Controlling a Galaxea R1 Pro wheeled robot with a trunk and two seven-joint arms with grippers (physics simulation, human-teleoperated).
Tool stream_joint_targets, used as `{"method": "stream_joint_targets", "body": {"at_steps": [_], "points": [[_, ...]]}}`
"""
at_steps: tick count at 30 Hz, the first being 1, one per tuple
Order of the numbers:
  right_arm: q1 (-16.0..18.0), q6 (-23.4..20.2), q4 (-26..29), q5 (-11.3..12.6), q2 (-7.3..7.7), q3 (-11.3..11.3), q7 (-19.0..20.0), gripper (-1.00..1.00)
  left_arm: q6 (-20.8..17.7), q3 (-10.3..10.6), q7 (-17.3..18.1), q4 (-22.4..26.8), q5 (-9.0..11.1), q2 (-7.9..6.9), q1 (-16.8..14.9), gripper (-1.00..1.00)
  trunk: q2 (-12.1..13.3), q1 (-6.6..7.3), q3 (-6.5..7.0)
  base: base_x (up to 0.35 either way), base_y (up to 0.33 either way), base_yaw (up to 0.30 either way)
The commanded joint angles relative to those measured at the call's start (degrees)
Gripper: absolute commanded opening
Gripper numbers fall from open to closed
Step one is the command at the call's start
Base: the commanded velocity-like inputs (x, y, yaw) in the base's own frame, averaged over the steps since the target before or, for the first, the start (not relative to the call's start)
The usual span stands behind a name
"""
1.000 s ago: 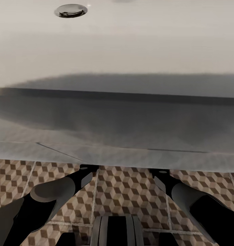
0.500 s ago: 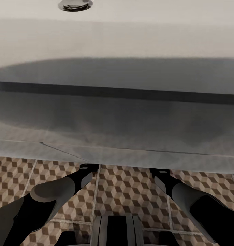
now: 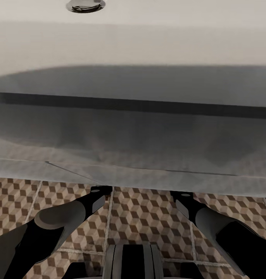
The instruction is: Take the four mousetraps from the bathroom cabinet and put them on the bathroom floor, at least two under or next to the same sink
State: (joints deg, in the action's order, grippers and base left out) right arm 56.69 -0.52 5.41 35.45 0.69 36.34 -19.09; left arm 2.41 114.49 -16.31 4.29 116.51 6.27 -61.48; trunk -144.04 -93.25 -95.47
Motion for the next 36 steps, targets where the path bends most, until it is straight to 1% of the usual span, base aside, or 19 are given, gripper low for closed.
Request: {"method": "stream_joint_targets", "body": {"at_steps": [1,7,20,24,27,31,36], "points": [[0.0,0.0,0.1,0.7,0.06,0.5,-0.2,-1.0,0.2,0.5,-0.5,0.2,0.4,-0.03,0.0,-1.0,0.0,0.01,-0.03,0.0,0.0,0.0],[0.0,1.0,0.1,0.7,0.02,0.5,-0.2,-1.0,0.2,0.5,-0.5,0.2,0.4,-0.03,0.0,-1.0,0.0,0.01,-0.03,0.0,0.0,0.0],[0.6,1.1,-0.4,0.7,0.28,0.6,-0.2,-1.0,0.2,0.5,-0.5,0.2,0.4,0.25,-0.1,-1.0,0.0,0.01,-0.03,0.0,0.0,0.0],[0.6,1.2,-0.3,0.7,0.28,0.6,-0.2,-1.0,0.2,0.4,-0.4,0.2,0.4,0.89,-0.8,-1.0,0.0,0.01,-0.03,0.0,0.0,0.0],[0.6,1.2,-0.2,0.7,0.28,0.6,-0.2,-1.0,0.2,0.4,-0.3,0.3,0.4,1.42,-2.0,-1.0,0.0,0.01,-0.03,0.0,0.0,0.0],[0.6,1.4,-0.1,0.6,0.28,0.6,-0.2,-1.0,0.2,0.4,-0.3,0.3,0.4,1.56,-3.1,-1.0,0.0,0.01,-0.03,0.0,0.0,0.0],[0.6,3.4,-0.4,0.6,0.26,0.6,-0.2,-1.0,0.3,0.3,-0.2,0.4,0.5,1.63,-3.4,-1.0,0.0,0.01,-0.03,0.0,0.0,0.0]]}}
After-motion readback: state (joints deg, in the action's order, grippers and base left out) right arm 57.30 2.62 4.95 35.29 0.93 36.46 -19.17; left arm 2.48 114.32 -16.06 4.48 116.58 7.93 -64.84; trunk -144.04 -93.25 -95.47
